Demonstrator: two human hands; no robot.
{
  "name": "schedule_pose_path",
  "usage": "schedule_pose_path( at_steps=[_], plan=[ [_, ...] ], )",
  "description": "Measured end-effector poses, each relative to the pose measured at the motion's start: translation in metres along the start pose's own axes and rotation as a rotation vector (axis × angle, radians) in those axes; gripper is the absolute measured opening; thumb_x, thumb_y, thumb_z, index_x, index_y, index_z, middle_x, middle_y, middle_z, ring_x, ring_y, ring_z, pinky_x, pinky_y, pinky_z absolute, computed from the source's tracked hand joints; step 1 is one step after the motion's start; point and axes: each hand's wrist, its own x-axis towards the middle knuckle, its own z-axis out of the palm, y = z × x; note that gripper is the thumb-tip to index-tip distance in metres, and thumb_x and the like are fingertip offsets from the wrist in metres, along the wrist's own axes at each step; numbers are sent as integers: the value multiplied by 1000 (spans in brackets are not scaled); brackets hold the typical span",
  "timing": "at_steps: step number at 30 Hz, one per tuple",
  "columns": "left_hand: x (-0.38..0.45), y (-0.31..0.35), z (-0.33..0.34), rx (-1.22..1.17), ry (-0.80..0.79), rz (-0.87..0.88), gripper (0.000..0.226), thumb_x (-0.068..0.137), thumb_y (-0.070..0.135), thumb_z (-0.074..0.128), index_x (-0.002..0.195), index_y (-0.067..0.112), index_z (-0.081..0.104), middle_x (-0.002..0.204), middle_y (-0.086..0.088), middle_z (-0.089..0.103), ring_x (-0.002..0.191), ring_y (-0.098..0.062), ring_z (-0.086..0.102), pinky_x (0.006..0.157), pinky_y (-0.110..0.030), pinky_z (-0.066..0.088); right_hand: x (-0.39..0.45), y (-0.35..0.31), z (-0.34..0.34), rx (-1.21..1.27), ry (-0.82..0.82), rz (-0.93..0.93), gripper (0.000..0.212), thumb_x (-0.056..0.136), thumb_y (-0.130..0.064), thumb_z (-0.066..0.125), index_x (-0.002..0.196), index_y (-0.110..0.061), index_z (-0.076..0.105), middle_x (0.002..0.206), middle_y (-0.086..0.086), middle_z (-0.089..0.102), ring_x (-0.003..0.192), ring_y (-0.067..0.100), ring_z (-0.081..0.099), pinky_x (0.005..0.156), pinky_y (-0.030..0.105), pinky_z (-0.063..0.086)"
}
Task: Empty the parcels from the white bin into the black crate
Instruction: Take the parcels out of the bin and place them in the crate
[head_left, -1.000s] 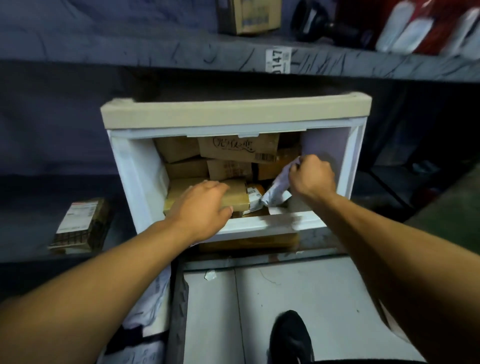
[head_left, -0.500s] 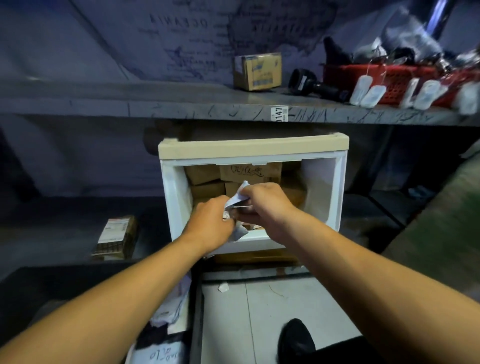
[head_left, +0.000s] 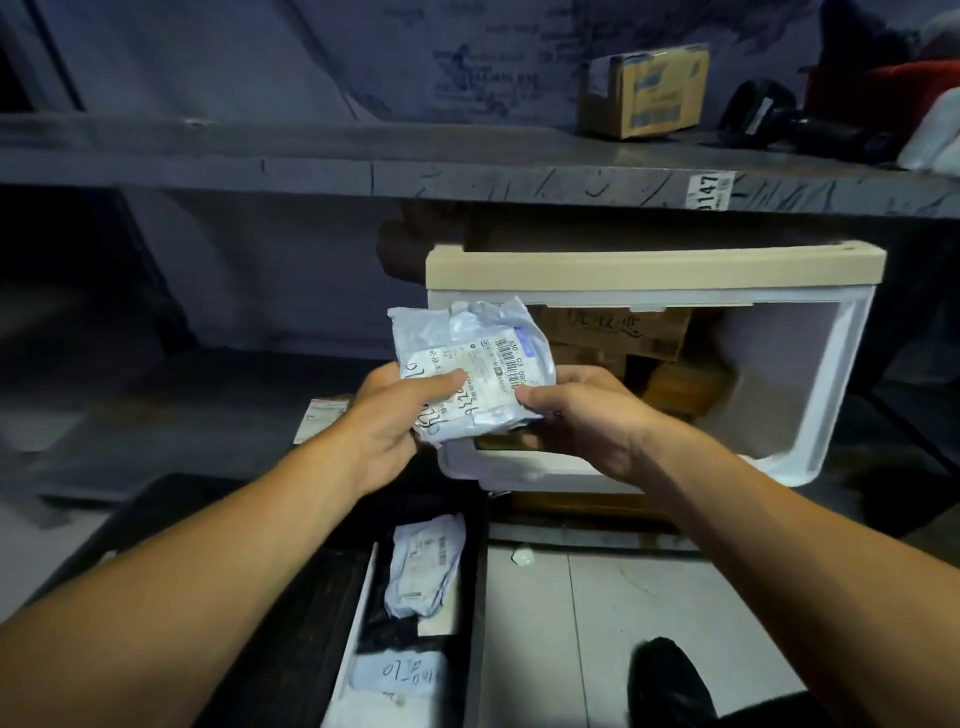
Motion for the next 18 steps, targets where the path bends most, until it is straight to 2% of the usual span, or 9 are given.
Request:
schedule_pose_path(
  at_steps=[2, 6, 8, 11, 14, 16, 18],
  plan=[
    [5, 0, -6, 26, 49, 0, 20, 93, 1, 65, 113, 4, 68, 106, -12, 77, 98, -27, 74, 84, -43, 60, 4, 0, 0, -16, 81, -6, 12, 95, 1, 64, 104, -2, 71, 91, 11, 78, 69, 21, 76, 53, 27, 57],
    [9, -6, -14, 279, 86, -43, 15, 94, 4, 66, 108, 9, 69, 101, -8, 78, 92, -22, 75, 75, -36, 61, 8, -1, -11, -10, 269, -18, 10, 94, -1, 67, 86, -6, 67, 82, 8, 76, 65, 17, 74, 50, 27, 56],
    [9, -11, -14, 335, 81, -83, 14, 93, 4, 68, 106, 10, 70, 99, -8, 78, 90, -21, 76, 70, -32, 61, 9, -3, -14, 25, 336, -36, 2, 95, -4, 67, 96, -5, 68, 83, 8, 76, 71, 18, 74, 56, 30, 59],
    [9, -17, -7, 344, 52, -148, 14, 92, 6, 70, 106, 9, 70, 95, -8, 79, 85, -20, 76, 68, -31, 62, 5, -5, -16, 87, 399, -46, 10, 97, -5, 64, 106, -3, 68, 84, 9, 75, 75, 21, 74, 62, 36, 62],
    [7, -22, -3, 362, 60, -182, 12, 93, 6, 70, 105, 9, 70, 93, -8, 78, 82, -19, 76, 72, -33, 62, -2, -4, -20, 50, 414, -61, 7, 99, -6, 61, 102, -5, 68, 80, 6, 72, 68, 17, 70, 50, 28, 55],
    [9, -26, -5, 542, 200, -51, 12, 90, 8, 72, 100, 12, 69, 96, -6, 76, 86, -20, 73, 78, -38, 61, -4, -2, -24, 11, 446, -68, 8, 101, -7, 59, 95, -9, 65, 84, 6, 71, 70, 15, 68, 51, 27, 54],
    [8, -24, -5, 876, 396, 236, 18, 83, 13, 77, 92, 22, 63, 98, 0, 68, 87, -17, 66, 79, -37, 58, -4, 0, -29, 3, 500, -64, 10, 100, -7, 60, 91, -10, 64, 92, 9, 71, 79, 19, 68, 59, 32, 55]
  ],
)
